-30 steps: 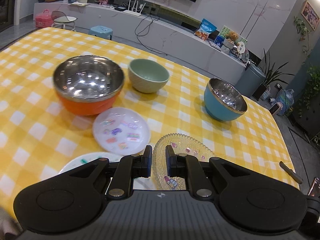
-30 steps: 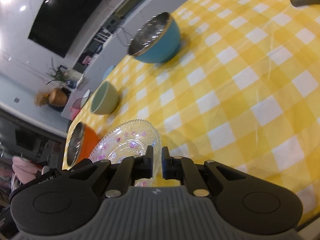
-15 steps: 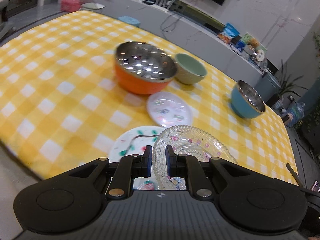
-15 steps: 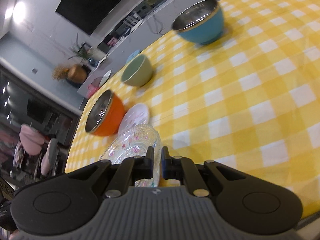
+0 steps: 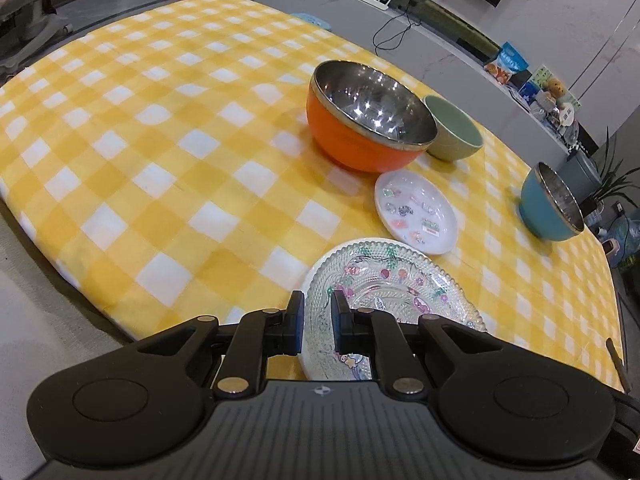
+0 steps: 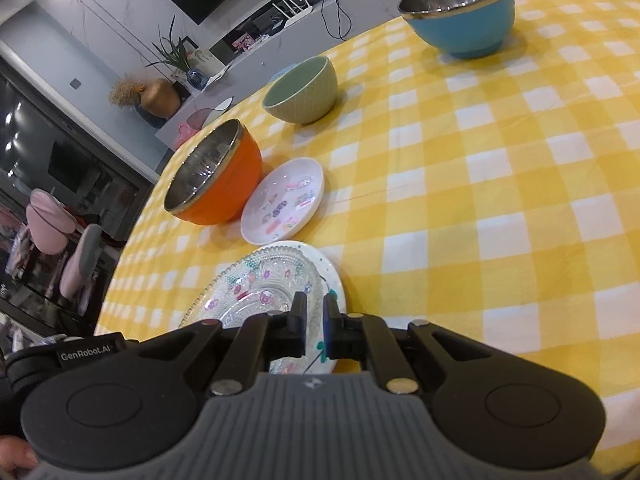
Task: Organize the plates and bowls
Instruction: 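Carry the glass plate with both grippers and lower it onto the 'fruity' plate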
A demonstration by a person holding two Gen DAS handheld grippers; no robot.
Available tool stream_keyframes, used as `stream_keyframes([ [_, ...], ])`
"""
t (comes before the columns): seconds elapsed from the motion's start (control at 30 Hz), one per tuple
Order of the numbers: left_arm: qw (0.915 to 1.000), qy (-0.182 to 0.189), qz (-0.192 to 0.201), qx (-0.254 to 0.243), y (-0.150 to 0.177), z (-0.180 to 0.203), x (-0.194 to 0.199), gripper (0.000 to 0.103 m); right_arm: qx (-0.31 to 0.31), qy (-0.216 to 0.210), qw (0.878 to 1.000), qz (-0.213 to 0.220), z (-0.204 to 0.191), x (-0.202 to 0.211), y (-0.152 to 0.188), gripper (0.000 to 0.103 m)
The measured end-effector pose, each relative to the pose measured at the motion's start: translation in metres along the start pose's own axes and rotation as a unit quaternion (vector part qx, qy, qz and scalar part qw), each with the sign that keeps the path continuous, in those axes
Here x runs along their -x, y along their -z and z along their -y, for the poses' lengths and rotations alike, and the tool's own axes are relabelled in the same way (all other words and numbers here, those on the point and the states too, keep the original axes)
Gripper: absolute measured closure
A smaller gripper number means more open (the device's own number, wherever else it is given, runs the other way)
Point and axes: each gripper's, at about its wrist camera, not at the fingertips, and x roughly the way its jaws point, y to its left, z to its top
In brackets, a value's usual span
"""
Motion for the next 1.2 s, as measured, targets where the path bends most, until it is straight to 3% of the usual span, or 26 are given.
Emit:
stream_keyframes([
  [1.2, 0.9986, -0.044, -0.004, -0.031, 0.003, 0.012, -0.011, 0.088, 0.097, 0.077, 0.992, 0.026, -0.023, -0.008, 0.009, 0.095],
])
